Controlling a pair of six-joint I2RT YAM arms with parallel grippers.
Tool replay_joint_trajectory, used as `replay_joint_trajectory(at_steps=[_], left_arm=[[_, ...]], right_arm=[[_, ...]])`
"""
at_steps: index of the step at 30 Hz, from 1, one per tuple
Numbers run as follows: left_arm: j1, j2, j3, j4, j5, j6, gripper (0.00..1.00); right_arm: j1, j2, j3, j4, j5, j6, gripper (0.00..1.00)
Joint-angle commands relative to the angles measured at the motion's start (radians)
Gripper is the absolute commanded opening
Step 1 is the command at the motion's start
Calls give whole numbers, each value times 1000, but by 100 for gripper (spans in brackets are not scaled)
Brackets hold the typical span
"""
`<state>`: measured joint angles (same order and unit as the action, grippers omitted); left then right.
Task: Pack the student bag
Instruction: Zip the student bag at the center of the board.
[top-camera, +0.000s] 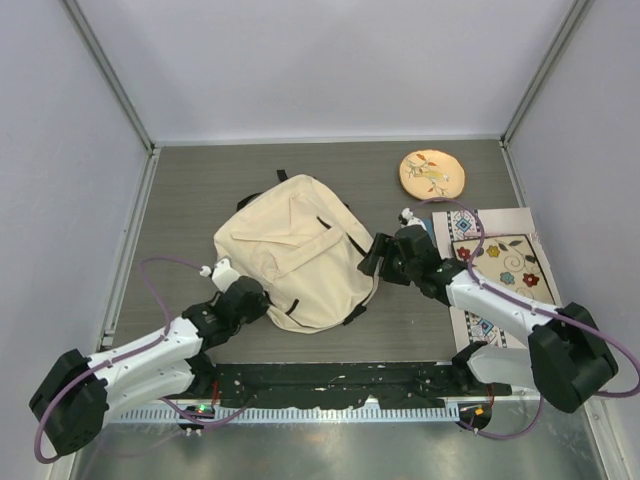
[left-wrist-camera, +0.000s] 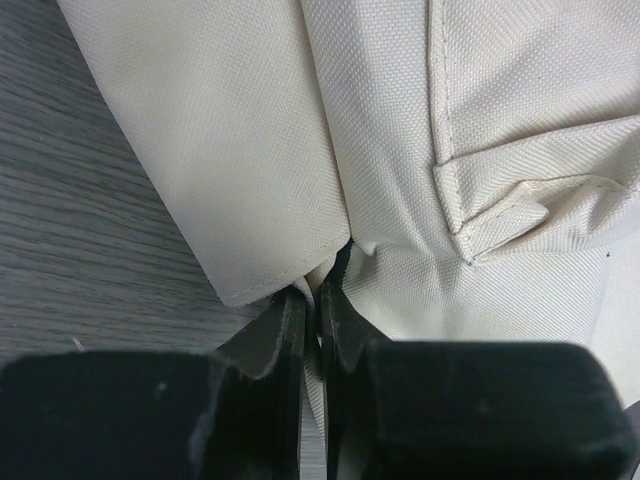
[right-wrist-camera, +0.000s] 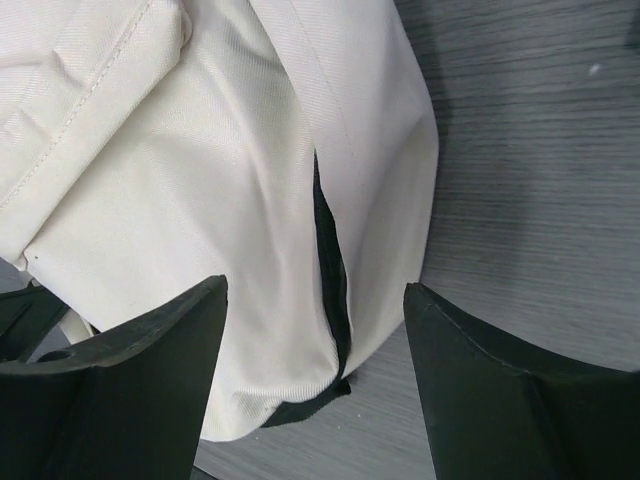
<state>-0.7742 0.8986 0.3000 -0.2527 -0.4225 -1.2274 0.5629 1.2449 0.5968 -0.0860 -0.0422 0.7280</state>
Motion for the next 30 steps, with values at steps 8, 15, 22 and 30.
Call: replay_joint_trajectory(at_steps=[8,15,22,30], left_arm=[[3,-70,-33,58,24,-23,9],[3,-93,-30,55,36,-27,8],[3,-98,-18,46,42,-27,3],[3,-96,8,24,53,-18,0]], right_arm=[[3,-271,41,-121,-24,57,78],[66,-294,-37,14,-134,194,72],[205,-207,-8,57,-98,217,71],[314,-111,1,150,-48,274,67]])
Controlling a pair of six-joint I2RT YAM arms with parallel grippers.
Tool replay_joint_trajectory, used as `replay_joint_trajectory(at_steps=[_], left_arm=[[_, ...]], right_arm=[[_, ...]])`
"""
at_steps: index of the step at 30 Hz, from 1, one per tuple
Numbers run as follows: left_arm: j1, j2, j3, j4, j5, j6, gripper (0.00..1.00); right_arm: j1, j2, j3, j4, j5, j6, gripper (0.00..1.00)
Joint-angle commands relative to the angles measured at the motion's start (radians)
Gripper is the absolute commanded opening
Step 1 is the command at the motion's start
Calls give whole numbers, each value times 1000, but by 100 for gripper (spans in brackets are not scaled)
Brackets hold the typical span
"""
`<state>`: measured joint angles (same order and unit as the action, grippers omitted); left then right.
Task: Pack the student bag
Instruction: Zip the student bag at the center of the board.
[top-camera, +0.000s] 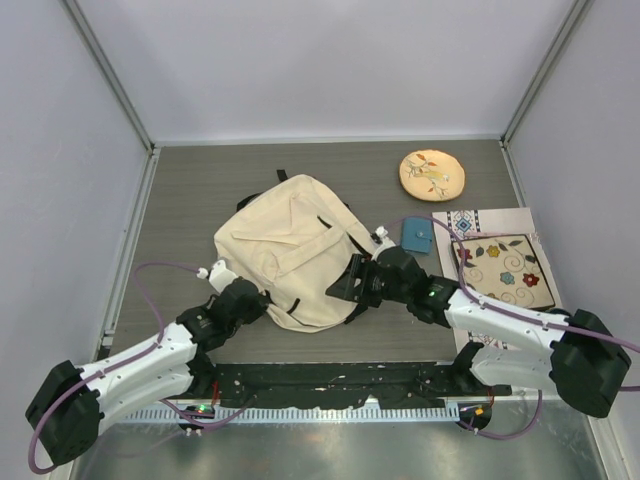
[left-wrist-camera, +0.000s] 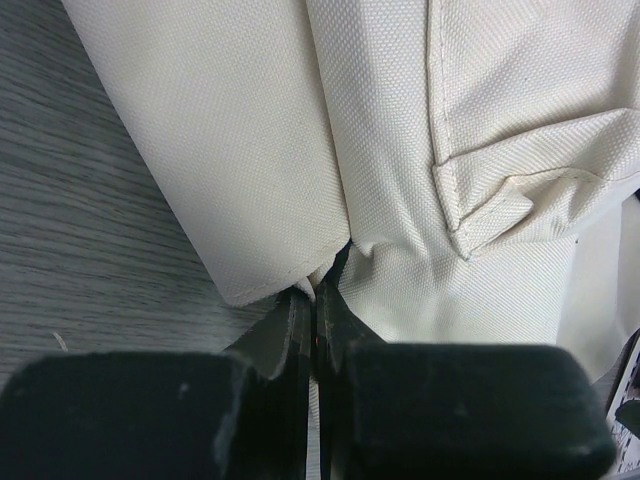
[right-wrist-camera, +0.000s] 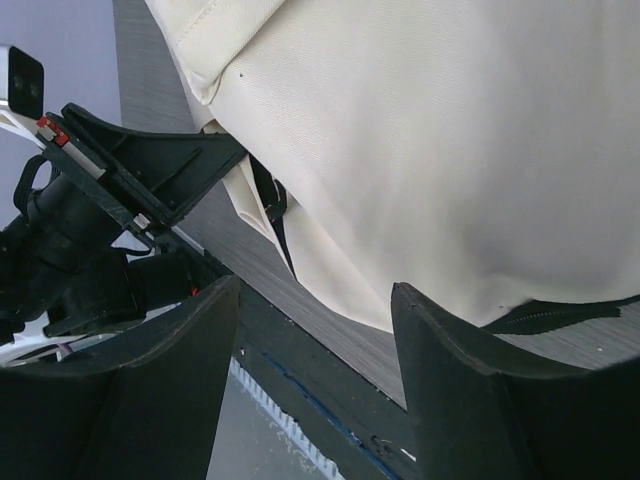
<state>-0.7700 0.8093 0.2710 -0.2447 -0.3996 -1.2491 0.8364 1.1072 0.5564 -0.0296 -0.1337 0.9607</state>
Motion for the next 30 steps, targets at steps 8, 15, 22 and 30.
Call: replay_joint_trajectory(at_steps=[8,15,22,30], left_arm=[[-2,-16,43,2,36,5,0],[-2,-30,42,5,42,4,0],[-2,-36,40,7,41,-1,0],[-2,-53,33,5,38,-4,0]], right_arm=[[125,103,50,175,54,84,60],[174,218,121,204,78,98,56],[199,333,171,227,103,138,50],[222,424,197,241,105,177,48]])
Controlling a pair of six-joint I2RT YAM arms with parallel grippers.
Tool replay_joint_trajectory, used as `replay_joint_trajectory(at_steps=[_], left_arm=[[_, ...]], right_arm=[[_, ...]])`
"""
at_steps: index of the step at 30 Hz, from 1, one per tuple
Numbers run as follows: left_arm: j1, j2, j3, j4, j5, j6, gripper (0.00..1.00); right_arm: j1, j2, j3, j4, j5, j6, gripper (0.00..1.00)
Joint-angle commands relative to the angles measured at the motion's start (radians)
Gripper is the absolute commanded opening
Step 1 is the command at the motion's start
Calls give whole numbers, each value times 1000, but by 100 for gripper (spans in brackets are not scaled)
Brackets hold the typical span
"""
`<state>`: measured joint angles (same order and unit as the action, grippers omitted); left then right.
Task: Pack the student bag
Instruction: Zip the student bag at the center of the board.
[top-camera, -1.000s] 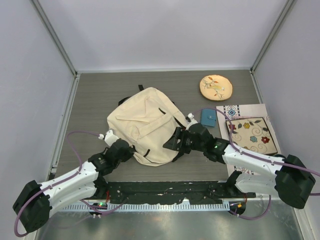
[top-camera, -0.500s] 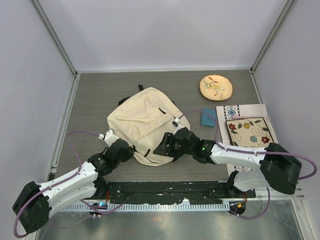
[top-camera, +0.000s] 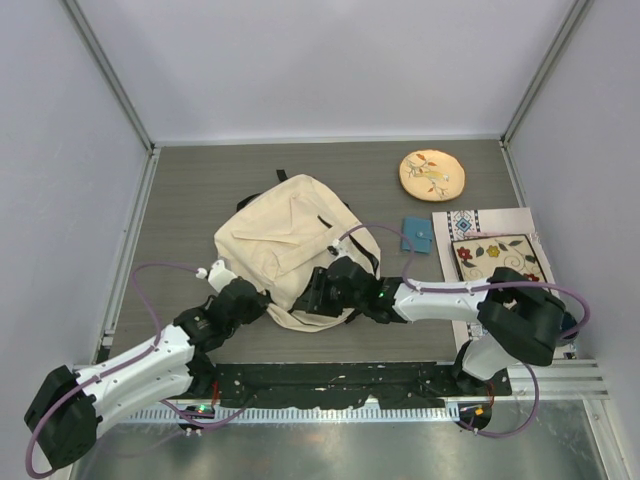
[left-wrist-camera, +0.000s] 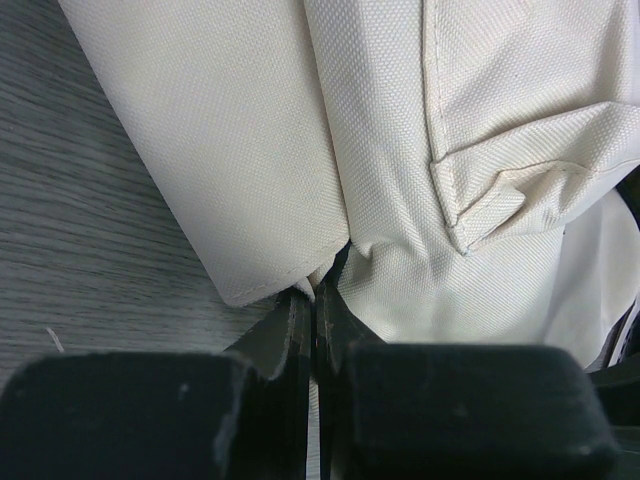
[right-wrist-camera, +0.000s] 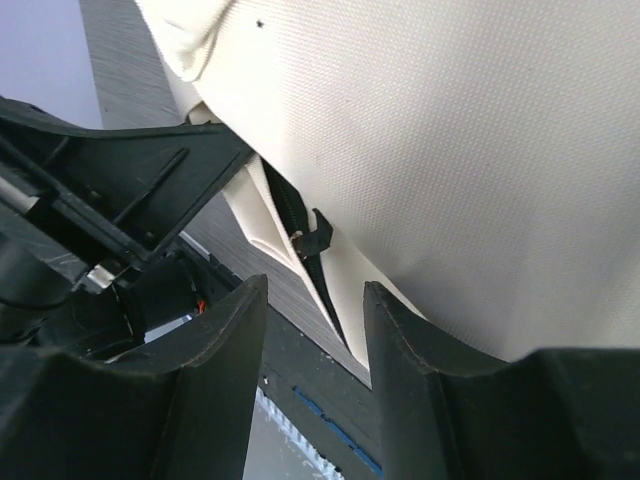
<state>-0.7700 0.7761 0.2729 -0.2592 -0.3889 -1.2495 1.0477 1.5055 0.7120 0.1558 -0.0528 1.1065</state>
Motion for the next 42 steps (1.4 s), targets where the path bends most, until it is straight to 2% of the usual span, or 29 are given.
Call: replay_joint_trajectory(at_steps=[1,14,21,25,28,29,30,42], left_arm=[[-2,-20,29,26,28,-4,0],[-2,-9,23,43,39,-7,0],[-2,-6,23,44,41,-7,0],[-2,3,23,48,42,-5,0],[-2,9,22,54,44,-5,0],[-2,9,22,52,42,-5,0],[-2,11,22,46,41,-5,0],[-2,8,46,-14,-11,28,0]], right_arm=[[12,33,41,65,22,36,48],[20,134,107,83,31,35,43],[21,180,125,77,33,24,34],[21,185,126,74,41,18,23],[23,176,121,90,42,10,11],[20,173,121,90,44,-3,3],[21,159,119,87,47,-10,1],[54,-40,23,24,149,-151,1]])
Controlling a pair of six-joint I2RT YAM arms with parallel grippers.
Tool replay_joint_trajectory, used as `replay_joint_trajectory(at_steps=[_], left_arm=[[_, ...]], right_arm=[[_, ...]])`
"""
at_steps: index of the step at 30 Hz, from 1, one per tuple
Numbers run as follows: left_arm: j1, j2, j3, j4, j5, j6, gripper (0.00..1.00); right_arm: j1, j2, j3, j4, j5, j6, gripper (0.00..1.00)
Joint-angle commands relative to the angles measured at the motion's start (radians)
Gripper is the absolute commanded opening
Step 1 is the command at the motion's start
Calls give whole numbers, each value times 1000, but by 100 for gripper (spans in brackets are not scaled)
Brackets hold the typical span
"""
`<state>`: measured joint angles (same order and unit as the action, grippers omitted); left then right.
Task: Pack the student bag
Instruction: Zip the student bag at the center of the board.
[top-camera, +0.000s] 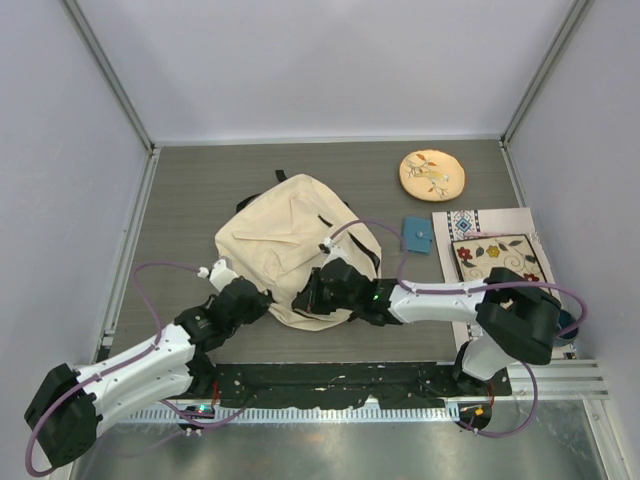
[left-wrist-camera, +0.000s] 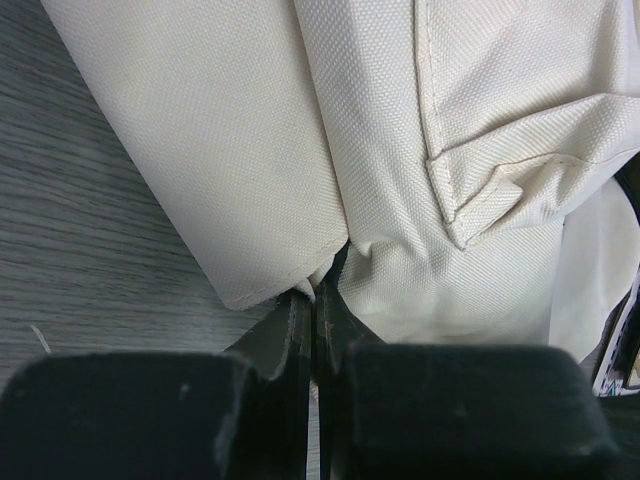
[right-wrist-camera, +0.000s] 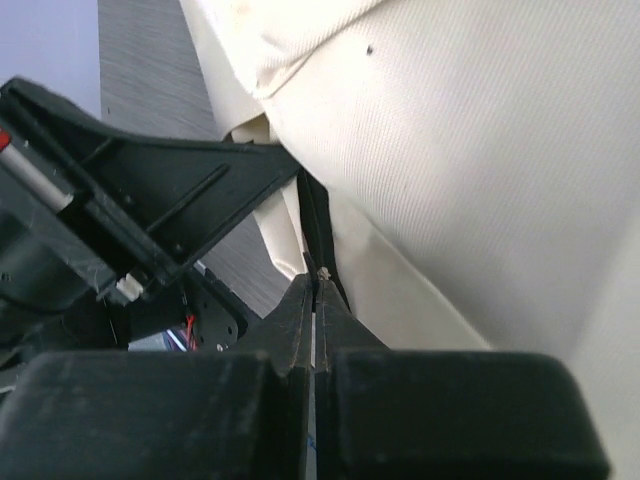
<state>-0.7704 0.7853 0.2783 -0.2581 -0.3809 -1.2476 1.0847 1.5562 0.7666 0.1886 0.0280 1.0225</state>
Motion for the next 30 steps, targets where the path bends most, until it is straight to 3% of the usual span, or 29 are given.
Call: replay_joint_trajectory(at_steps=[1,30], left_arm=[[0,2,42,-15,-21,28,0],[54,-80,81,-127,-47,73,0]], right_arm=[[18,-102,-39,-14,73,-70,1],[30,-377,-228,-155,208,-76,1]])
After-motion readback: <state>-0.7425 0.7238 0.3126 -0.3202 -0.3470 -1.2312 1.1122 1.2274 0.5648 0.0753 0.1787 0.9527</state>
